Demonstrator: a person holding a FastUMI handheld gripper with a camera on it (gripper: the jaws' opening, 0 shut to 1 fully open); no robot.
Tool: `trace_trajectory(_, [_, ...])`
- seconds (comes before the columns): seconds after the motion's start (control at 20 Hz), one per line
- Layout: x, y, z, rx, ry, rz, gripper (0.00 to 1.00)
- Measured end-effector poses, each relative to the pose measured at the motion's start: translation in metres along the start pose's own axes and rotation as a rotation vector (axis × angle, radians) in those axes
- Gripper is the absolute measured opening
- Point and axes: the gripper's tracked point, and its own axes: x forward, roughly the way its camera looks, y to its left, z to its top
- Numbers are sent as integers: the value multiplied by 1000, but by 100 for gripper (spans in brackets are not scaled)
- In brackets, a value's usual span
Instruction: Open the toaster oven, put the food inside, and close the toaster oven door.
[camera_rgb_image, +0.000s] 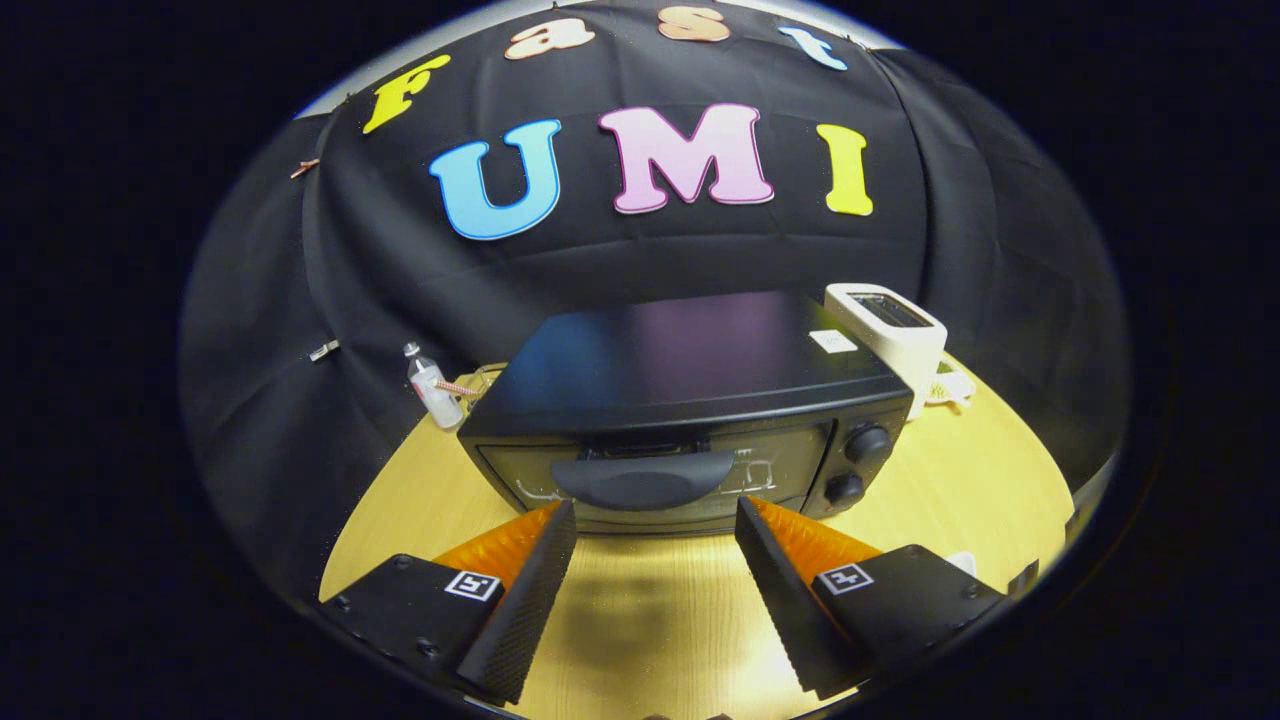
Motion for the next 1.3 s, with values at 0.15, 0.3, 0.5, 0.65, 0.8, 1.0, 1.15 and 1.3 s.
trace_trajectory(0.15, [-20,-1,34,-11,-87,8,98])
trace_trajectory(0.3, [-45,-7,73,-54,-186,5,98])
trace_trajectory(0.5, [-91,-16,110,-79,-277,0,98])
trace_trajectory(0.65, [-128,-28,110,-80,-291,-11,98])
trace_trajectory(0.8, [-155,-41,100,-56,-259,-29,98])
trace_trajectory(1.0, [-177,-50,99,-4,-242,-41,98])
trace_trajectory(1.15, [-184,-52,108,-8,-265,-42,98])
trace_trajectory(1.3, [-185,-48,118,-7,-286,-26,98])
